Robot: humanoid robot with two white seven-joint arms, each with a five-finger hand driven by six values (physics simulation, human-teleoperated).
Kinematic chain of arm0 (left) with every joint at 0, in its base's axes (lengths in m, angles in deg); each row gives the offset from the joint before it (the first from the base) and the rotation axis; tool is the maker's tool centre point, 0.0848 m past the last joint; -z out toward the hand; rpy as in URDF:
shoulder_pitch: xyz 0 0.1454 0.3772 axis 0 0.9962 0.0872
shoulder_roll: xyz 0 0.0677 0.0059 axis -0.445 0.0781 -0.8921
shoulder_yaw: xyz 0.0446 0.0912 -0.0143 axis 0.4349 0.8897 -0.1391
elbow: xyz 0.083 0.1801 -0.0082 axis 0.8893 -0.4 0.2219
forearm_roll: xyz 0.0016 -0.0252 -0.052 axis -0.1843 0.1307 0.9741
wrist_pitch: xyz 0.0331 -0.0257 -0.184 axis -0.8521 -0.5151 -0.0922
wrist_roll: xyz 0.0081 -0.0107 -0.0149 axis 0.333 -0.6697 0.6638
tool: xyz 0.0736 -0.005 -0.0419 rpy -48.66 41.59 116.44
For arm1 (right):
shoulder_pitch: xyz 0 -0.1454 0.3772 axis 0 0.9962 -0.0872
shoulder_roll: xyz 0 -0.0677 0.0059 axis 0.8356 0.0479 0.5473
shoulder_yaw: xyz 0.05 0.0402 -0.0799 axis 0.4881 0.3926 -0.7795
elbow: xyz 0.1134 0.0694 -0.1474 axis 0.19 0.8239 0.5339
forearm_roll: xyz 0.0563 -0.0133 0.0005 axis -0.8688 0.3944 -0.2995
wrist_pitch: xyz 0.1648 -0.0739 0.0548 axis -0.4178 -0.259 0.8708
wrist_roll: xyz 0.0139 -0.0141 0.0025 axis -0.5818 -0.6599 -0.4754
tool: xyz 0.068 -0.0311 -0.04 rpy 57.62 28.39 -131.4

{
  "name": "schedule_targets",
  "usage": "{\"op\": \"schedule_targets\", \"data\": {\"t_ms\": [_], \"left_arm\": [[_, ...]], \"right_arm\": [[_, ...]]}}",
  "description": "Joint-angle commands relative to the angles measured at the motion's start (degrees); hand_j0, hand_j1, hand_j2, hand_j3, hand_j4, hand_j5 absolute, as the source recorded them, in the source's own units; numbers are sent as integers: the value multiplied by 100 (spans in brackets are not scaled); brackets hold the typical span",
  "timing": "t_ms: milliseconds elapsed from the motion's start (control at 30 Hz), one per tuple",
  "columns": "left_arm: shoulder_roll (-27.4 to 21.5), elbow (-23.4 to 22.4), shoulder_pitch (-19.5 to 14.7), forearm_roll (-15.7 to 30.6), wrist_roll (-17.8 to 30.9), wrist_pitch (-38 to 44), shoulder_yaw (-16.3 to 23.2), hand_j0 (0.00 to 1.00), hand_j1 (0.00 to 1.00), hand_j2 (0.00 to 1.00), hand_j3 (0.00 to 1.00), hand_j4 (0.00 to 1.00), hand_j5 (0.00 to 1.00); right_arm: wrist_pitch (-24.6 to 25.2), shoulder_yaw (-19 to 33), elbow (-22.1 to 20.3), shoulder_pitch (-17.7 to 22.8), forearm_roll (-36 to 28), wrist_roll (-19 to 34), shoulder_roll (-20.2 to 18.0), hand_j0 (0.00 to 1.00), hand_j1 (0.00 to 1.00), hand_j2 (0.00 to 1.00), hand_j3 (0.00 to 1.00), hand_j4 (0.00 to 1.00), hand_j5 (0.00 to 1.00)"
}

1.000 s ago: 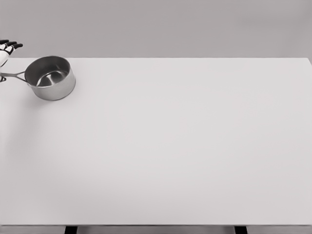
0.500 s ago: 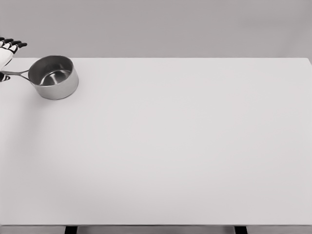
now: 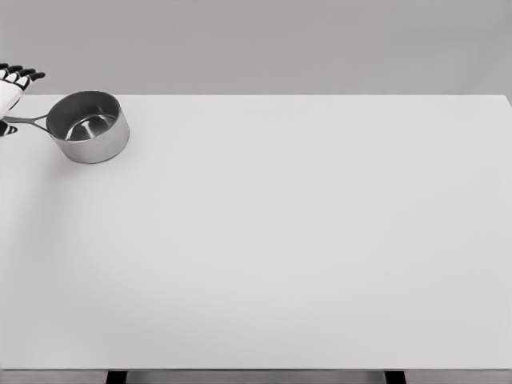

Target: Rotate pot handle

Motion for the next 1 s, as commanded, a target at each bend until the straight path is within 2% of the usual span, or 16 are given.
{"op": "schedule_targets", "data": {"t_ms": [0, 67, 200, 400, 500, 567, 667, 833, 900, 967], "left_arm": [[-3, 219, 0, 49, -6, -5, -15, 100, 100, 100, 100, 100, 100], [-3, 518, 167, 58, 3, -5, -24, 100, 100, 100, 100, 100, 100], [-3, 553, 185, 58, 3, -5, -33, 100, 100, 100, 100, 100, 100], [14, 860, 290, 75, 21, -5, -15, 100, 100, 100, 100, 100, 100], [23, 1361, 290, 146, 29, -5, -33, 100, 100, 100, 100, 100, 100], [23, 1958, 501, 286, 73, -5, -15, 100, 100, 100, 100, 100, 100], [-82, 3874, 1327, 594, 108, -5, -42, 100, 100, 100, 100, 100, 100], [-732, 5790, 2346, 1314, 108, -5, -59, 100, 100, 100, 100, 100, 100], [-908, 6362, 2689, 1780, 108, -5, -50, 100, 100, 100, 100, 100, 100], [-979, 6644, 3067, 2255, 117, -5, -33, 100, 100, 100, 100, 100, 100]], "right_arm": [[-2, 1, 0, 0, -5, 0, 0, 100, 100, 100, 100, 100, 100], [-2, 1, 0, 0, -5, 0, 0, 100, 100, 100, 100, 100, 100], [-2, 1, 0, 0, -5, 0, 0, 100, 100, 100, 100, 100, 100], [-2, 1, 0, 0, -5, 0, 0, 100, 100, 100, 100, 100, 100], [-2, 1, 0, 0, -5, 0, 0, 100, 100, 100, 100, 100, 100], [-2, 1, 0, 0, -5, 0, 0, 100, 100, 100, 100, 100, 100], [-2, 1, 0, 0, -5, 0, 0, 100, 100, 100, 100, 100, 100], [-2, 1, 0, 0, -5, 0, 0, 100, 100, 100, 100, 100, 100], [-2, 1, 0, 0, -5, 0, 0, 100, 100, 100, 100, 100, 100], [-2, 1, 0, 0, -5, 0, 0, 100, 100, 100, 100, 100, 100]]}}
